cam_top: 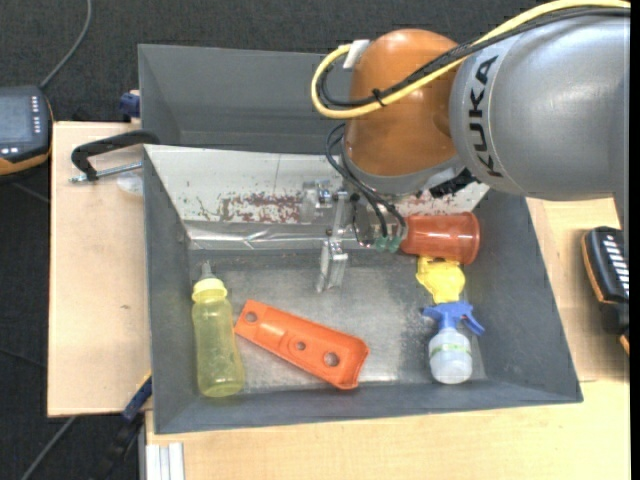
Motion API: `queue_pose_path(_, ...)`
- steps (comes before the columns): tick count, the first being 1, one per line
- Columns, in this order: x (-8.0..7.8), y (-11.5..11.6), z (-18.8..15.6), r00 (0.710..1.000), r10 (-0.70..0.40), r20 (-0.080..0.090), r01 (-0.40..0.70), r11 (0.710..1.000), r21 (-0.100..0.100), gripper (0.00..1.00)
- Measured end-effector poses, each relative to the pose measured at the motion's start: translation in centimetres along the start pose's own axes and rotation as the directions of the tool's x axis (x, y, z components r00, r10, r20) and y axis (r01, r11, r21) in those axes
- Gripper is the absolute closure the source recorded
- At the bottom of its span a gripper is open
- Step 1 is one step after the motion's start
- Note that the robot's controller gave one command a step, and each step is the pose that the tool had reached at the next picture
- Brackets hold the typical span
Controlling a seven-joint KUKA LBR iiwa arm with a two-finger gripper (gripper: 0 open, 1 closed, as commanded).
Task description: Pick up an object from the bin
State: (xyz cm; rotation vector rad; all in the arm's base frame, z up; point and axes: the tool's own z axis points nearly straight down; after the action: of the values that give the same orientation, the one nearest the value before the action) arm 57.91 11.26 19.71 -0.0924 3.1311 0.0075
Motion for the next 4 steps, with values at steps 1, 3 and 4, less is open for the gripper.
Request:
queue_pose_path(1,1.0,0.3,4.2,1.0,0.019,-0.007,-0.019,1.0,0.004,0.0)
queue_pose_path(3,2.9,0.5,11.2,0.966,-0.257,-0.006,0.257,0.966,0.0,0.0)
queue_pose_path(4,5.1,-1.9,12.6,0.961,-0.276,-0.001,0.276,0.961,-0.001,1.0)
